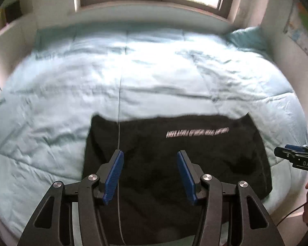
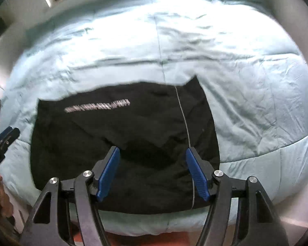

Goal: Fold large clothes
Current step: 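Release the jacket with both grippers and pull them back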

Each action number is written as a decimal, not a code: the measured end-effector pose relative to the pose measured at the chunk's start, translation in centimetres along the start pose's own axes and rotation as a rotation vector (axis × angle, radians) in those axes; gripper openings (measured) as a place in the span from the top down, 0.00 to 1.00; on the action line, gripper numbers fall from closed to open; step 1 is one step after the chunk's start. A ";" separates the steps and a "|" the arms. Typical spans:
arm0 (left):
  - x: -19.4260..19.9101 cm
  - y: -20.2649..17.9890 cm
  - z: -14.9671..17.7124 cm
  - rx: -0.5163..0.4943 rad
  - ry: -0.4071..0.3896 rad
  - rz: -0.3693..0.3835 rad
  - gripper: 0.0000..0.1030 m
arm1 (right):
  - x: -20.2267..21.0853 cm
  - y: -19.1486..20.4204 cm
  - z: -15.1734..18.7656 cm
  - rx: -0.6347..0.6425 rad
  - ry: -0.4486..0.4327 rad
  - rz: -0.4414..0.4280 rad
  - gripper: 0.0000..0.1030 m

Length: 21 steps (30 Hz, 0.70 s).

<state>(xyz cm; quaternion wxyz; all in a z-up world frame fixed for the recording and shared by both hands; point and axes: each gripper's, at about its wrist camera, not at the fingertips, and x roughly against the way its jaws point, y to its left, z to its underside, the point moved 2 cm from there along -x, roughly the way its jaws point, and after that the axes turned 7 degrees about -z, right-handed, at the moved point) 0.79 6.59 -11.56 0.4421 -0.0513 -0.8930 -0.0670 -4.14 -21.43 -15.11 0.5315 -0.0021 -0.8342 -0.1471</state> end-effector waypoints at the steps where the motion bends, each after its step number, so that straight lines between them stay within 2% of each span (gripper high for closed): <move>1: 0.8 -0.6 -0.6 -0.002 -0.016 -0.008 0.45 | 0.9 0.7 -0.3 0.001 -0.018 0.002 0.32; 8: 5.8 -1.4 -3.4 0.080 0.006 0.032 0.45 | 5.1 3.9 -1.0 0.034 -0.082 0.017 0.32; 15: 9.1 -2.6 -4.2 0.049 -0.048 -0.029 0.45 | 7.8 6.6 -1.2 0.103 -0.138 0.043 0.32; 21: 9.6 -3.6 -3.8 0.020 -0.066 -0.059 0.45 | 7.9 7.6 -1.0 0.124 -0.144 0.049 0.29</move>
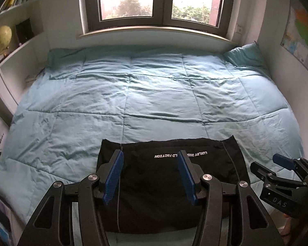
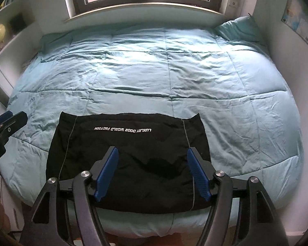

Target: Fold large clothes

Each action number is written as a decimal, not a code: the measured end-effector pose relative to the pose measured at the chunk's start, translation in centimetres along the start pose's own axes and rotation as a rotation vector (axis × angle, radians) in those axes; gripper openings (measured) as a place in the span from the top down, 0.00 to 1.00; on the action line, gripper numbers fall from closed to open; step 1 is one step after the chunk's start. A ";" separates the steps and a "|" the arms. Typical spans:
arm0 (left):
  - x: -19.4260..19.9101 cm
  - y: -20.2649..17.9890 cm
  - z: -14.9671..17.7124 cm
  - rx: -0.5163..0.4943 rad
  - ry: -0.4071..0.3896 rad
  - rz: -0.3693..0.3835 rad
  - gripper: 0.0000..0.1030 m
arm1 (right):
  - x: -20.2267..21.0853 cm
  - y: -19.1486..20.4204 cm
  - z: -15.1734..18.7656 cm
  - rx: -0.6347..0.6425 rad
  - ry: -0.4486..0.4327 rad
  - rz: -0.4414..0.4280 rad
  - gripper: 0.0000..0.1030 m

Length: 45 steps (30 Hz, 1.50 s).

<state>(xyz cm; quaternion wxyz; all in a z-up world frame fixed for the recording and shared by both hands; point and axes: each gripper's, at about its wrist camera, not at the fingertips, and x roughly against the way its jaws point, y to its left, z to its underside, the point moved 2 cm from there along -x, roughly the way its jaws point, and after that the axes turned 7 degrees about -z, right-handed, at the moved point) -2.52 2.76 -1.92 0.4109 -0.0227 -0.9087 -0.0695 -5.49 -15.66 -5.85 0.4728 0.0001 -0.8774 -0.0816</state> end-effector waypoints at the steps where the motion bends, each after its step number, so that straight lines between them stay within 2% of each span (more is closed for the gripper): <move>1: -0.1 -0.1 0.1 -0.007 0.005 -0.001 0.45 | -0.2 -0.1 0.0 -0.002 0.005 -0.003 0.29; 16: -1.5 0.4 1.4 0.026 0.057 -0.007 0.45 | -1.6 0.0 0.8 -0.012 0.041 -0.018 0.29; 38: -2.1 0.3 1.5 0.012 0.065 -0.021 0.45 | -2.9 0.3 0.6 -0.005 0.074 -0.023 0.28; 45: -1.9 0.5 1.4 -0.001 0.054 -0.049 0.45 | -3.3 0.2 0.4 -0.004 0.080 -0.034 0.27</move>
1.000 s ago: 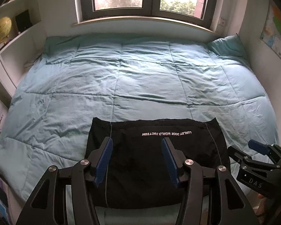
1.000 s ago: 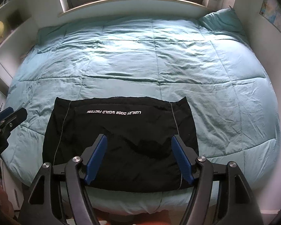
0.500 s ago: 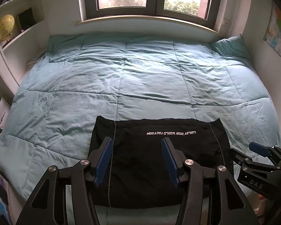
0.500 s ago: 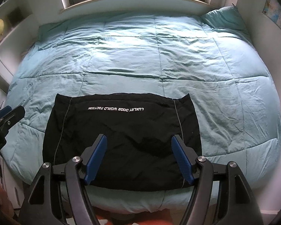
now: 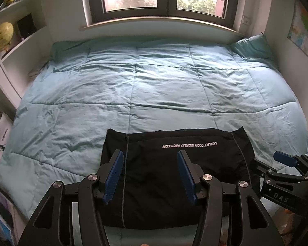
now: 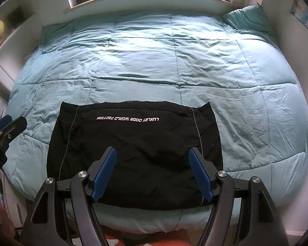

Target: Fold large clothes

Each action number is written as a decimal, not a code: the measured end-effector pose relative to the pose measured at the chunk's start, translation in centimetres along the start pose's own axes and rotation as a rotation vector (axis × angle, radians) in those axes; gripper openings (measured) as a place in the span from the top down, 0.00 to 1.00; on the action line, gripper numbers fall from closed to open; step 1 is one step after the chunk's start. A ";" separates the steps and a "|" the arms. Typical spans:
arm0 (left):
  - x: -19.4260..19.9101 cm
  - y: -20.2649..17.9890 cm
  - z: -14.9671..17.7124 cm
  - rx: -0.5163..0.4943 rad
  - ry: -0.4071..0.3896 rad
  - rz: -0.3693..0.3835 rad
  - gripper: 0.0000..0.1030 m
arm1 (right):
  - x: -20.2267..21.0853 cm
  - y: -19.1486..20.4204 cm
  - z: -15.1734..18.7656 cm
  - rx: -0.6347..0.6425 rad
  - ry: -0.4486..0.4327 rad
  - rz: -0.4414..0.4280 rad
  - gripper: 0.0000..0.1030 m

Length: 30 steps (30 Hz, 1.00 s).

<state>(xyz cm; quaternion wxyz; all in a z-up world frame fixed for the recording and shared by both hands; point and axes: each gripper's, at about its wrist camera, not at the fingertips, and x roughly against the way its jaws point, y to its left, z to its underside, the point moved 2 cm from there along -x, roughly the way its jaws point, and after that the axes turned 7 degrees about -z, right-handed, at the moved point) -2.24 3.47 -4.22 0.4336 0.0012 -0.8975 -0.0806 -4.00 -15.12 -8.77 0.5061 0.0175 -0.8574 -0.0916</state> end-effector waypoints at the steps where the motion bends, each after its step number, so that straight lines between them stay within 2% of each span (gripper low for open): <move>1: 0.0 0.1 0.0 0.003 -0.001 -0.003 0.45 | 0.0 0.1 0.0 0.001 0.000 -0.001 0.27; 22: -1.5 0.7 0.0 0.002 0.030 -0.017 0.45 | -0.9 0.4 0.2 0.008 0.023 -0.007 0.27; 30: -1.2 0.8 -0.6 0.004 0.000 -0.038 0.45 | -0.9 0.4 0.1 0.018 0.019 0.004 0.27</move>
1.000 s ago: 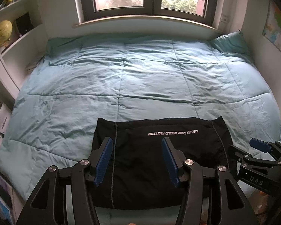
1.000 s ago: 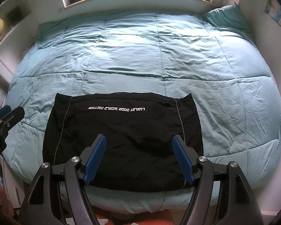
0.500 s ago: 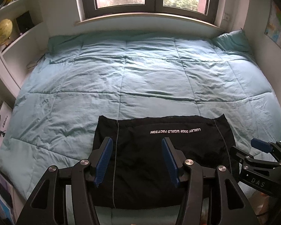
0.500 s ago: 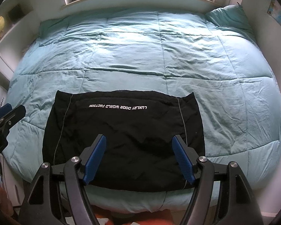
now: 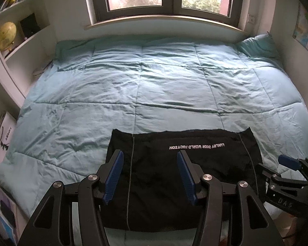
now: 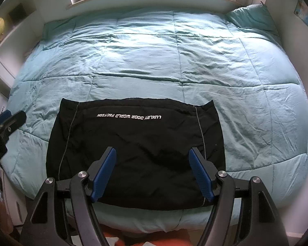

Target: Fold large clothes

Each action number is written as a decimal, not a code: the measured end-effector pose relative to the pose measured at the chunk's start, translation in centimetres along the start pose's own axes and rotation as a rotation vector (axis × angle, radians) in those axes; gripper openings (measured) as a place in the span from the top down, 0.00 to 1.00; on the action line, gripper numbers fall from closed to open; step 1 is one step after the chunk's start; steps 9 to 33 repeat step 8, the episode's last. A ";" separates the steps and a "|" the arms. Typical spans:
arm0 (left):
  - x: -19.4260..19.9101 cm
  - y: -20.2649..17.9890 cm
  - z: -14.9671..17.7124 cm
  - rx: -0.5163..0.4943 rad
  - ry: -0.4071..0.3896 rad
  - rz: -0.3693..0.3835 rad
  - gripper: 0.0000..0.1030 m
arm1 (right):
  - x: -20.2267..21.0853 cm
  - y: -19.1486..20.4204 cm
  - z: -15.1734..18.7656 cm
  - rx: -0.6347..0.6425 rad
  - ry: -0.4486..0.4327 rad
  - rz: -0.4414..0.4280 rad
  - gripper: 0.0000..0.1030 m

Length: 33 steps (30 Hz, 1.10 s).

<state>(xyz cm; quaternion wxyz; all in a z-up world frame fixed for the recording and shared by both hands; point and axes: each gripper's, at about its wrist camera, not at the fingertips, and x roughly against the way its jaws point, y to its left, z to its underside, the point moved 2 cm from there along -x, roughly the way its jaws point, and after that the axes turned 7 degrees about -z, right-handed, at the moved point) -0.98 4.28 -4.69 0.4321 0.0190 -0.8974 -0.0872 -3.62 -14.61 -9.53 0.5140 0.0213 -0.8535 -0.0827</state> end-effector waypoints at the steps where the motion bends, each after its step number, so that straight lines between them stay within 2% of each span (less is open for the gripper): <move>1: 0.1 0.0 -0.1 0.001 -0.006 -0.005 0.45 | 0.0 0.0 0.0 0.002 -0.002 0.006 0.27; 4: 0.3 0.2 -0.4 0.011 -0.034 -0.039 0.45 | -0.1 -0.1 -0.1 -0.002 -0.006 0.003 0.27; 7: 0.6 0.5 -0.6 0.010 -0.071 -0.032 0.45 | -0.1 -0.3 -0.2 -0.004 -0.008 0.011 0.27; 33: 0.5 0.4 -0.7 0.005 -0.065 -0.026 0.45 | -0.2 -0.3 -0.2 -0.003 -0.009 0.015 0.27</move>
